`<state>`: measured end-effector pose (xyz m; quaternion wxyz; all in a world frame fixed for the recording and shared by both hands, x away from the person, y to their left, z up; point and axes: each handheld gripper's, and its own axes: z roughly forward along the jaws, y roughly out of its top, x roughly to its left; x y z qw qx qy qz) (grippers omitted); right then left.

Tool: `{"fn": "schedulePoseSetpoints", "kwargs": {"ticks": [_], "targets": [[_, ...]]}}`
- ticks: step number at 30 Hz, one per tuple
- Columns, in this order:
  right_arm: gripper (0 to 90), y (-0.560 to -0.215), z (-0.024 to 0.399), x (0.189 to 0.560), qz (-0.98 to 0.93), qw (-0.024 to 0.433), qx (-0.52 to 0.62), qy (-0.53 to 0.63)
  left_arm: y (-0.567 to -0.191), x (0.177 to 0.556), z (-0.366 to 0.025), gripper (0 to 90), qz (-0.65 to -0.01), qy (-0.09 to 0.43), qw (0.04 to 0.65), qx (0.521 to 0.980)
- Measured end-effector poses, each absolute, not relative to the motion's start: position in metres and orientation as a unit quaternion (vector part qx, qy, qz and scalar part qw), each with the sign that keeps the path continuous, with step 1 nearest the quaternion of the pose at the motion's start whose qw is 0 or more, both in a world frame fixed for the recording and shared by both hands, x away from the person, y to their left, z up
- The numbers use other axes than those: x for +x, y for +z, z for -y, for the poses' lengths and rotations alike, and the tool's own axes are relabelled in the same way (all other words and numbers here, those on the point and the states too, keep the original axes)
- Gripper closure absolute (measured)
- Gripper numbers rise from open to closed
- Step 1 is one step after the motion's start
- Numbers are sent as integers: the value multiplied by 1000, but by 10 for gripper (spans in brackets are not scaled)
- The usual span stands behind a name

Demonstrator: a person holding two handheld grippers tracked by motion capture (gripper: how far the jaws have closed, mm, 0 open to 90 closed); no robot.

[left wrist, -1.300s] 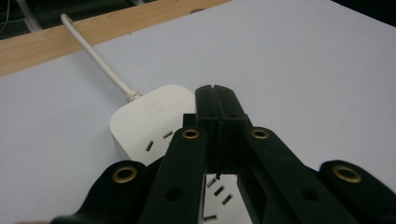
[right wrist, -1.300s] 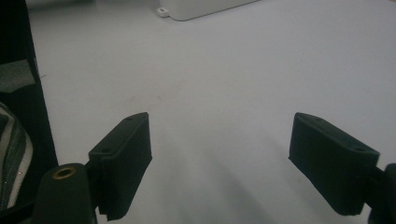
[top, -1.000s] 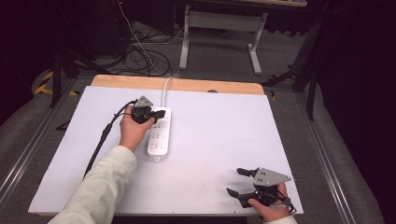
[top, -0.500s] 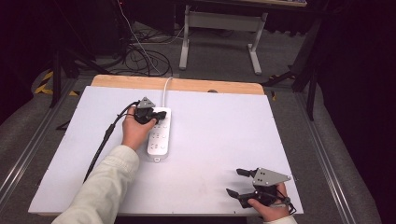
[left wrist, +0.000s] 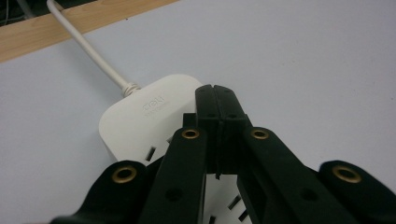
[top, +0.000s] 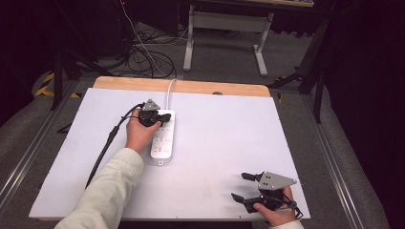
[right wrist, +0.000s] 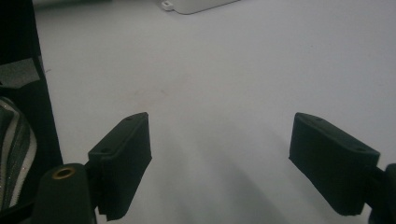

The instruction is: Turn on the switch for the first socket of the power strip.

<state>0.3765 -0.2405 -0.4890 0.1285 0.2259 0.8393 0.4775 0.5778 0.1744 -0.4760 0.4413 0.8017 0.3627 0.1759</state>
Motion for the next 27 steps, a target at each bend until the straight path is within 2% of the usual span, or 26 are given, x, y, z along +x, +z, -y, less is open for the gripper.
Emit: {"fn": "schedulePoseSetpoints", "kwargs": {"ticks": [27], "targets": [[212,-489,240,376,-840,128,225,478,-474,578,-169,900,-367,179,426,807]]}}
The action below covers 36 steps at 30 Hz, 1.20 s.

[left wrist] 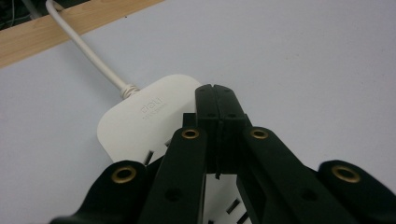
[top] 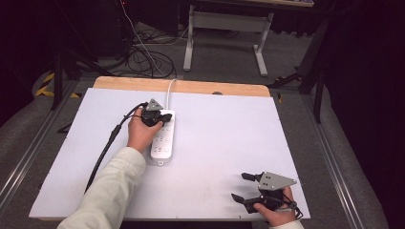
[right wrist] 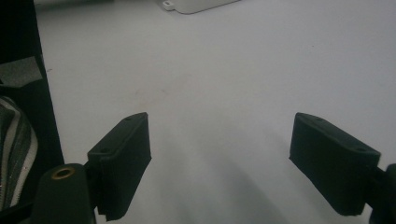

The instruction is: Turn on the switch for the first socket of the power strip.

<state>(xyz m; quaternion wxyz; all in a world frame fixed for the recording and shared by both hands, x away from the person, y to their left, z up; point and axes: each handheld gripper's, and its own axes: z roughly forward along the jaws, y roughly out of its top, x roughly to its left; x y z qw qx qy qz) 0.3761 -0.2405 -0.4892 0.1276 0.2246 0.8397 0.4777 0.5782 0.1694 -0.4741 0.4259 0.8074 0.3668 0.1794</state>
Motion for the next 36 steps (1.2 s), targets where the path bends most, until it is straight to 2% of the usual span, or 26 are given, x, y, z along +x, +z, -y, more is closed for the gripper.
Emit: {"fn": "schedulePoseSetpoints", "kwargs": {"ticks": [31,36], "targets": [[208,-490,241,376,-841,126,224,476,-474,574,-159,900,-375,212,398,810],[208,-490,240,375,-842,125,223,475,-474,576,-160,900,-385,200,404,805]]}}
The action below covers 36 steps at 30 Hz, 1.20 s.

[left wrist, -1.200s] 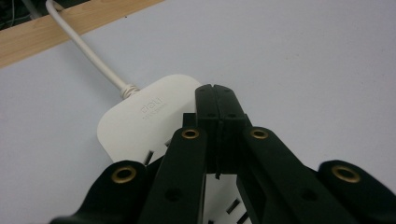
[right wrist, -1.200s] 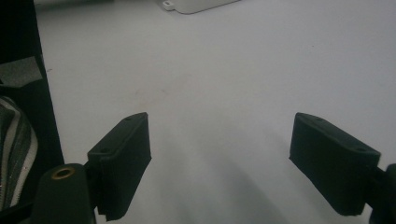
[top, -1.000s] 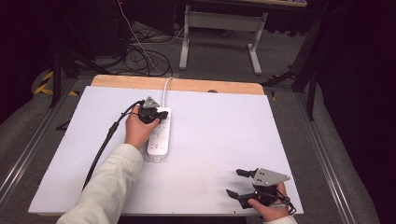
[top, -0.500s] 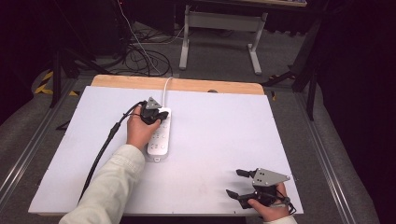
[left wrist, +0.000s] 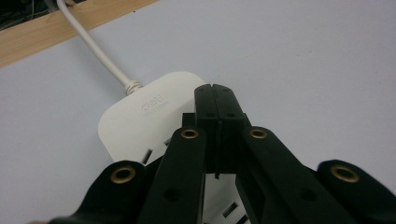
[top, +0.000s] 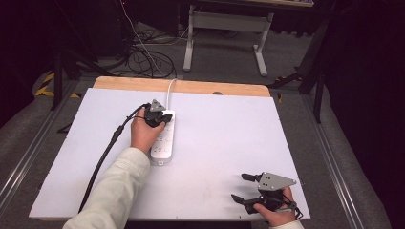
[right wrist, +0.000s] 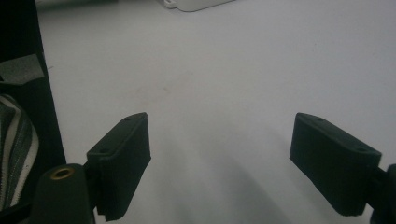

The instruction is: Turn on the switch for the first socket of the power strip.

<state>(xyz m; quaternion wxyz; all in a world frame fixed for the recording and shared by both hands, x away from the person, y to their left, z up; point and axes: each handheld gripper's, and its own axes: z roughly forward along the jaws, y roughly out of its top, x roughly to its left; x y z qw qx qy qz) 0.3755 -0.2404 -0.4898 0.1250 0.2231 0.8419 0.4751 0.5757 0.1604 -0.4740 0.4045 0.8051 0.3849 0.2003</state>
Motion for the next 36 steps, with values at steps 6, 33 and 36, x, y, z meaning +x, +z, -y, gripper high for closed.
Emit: {"fn": "schedulePoseSetpoints", "kwargs": {"ticks": [6,33,36], "targets": [[208,-490,240,376,-842,125,224,474,-473,574,-158,900,-381,223,389,808],[206,-490,237,382,-842,128,224,473,-442,563,-171,866,-374,192,400,814],[205,-489,234,384,-844,127,220,473,-431,555,-174,841,-369,200,405,812]]}}
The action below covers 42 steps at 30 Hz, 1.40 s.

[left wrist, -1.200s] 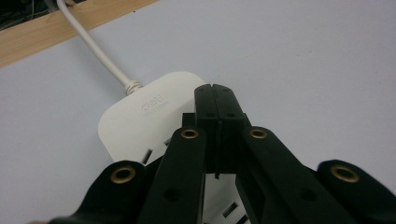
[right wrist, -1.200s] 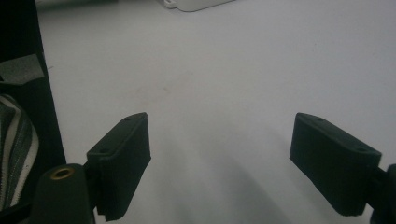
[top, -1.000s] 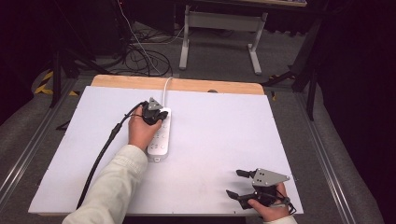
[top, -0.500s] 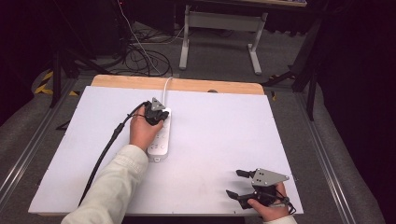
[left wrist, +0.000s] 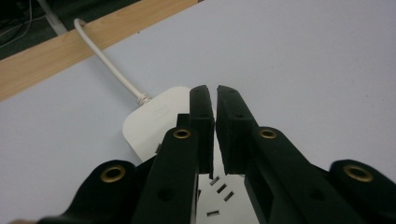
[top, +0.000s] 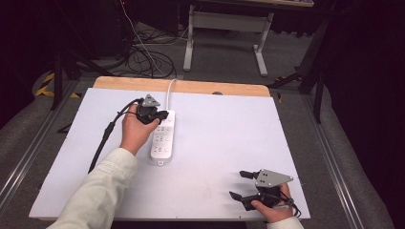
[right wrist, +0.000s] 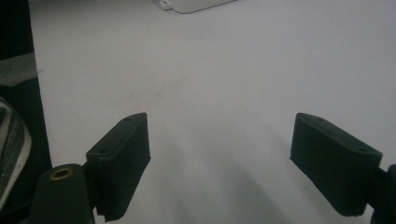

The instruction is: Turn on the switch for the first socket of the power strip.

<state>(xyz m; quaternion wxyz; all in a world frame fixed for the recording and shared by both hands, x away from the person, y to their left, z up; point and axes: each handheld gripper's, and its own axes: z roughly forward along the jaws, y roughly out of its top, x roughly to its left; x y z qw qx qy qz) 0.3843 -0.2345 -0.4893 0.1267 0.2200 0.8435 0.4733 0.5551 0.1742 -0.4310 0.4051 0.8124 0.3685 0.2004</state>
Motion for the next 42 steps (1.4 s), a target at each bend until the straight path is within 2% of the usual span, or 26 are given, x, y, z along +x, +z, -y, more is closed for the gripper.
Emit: {"fn": "schedulePoseSetpoints", "kwargs": {"ticks": [3,5,6,7,11,14,20,24,32,42], "targets": [[206,-489,233,385,-844,125,217,475,-424,549,-174,790,-365,202,412,810],[205,-489,232,387,-845,125,215,474,-420,546,-175,686,-366,202,420,805],[205,-489,232,387,-845,125,215,474,-420,544,-174,686,-371,194,429,801],[205,-490,231,388,-844,123,214,475,-420,542,-175,558,-373,191,432,799],[205,-490,231,389,-846,123,214,473,-416,533,-179,413,-375,191,438,794],[205,-490,231,389,-845,123,214,474,-409,524,-183,340,-372,185,463,783],[204,-488,231,387,-844,127,214,475,-391,499,-191,257,-355,194,477,781],[204,-488,231,387,-844,128,215,475,-386,487,-196,234,-349,198,479,781],[204,-488,230,387,-844,129,216,474,-375,456,-211,198,-336,192,497,777],[204,-488,230,386,-842,129,217,476,-381,421,-230,182,-334,190,499,777]]}}
